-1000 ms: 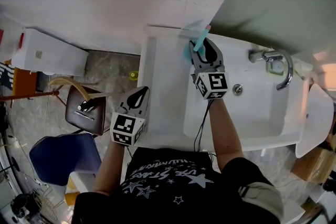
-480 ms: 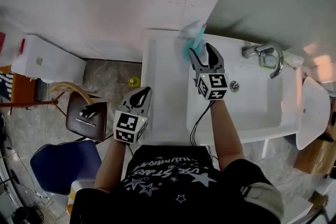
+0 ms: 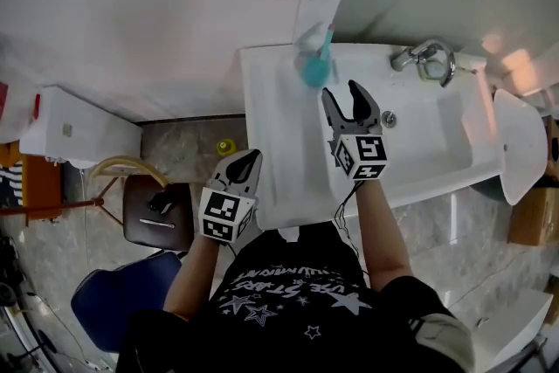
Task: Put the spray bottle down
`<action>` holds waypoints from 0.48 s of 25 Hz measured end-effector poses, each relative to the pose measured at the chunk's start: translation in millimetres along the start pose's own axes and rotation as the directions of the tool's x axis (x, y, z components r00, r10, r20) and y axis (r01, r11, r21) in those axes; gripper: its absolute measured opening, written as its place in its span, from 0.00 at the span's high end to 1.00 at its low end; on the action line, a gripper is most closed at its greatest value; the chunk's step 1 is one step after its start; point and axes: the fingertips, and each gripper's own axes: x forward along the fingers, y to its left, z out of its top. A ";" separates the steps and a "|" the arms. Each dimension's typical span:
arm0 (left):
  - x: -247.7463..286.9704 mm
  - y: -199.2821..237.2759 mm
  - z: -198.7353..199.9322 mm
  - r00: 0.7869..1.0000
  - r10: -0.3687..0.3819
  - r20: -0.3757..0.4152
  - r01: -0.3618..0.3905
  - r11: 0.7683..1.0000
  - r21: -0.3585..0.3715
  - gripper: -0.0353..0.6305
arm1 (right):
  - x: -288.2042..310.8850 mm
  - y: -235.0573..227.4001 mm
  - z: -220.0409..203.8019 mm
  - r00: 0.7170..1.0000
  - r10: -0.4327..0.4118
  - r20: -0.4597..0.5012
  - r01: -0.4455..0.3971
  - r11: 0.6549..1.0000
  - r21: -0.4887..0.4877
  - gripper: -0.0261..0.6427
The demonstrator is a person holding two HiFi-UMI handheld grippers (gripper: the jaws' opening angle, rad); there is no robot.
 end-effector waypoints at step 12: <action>-12.8 -12.6 -0.2 0.994 -0.097 0.053 0.094 0.994 0.058 0.92 | -102.3 -4.5 6.6 0.980 -0.196 -0.039 0.198 0.976 0.094 0.87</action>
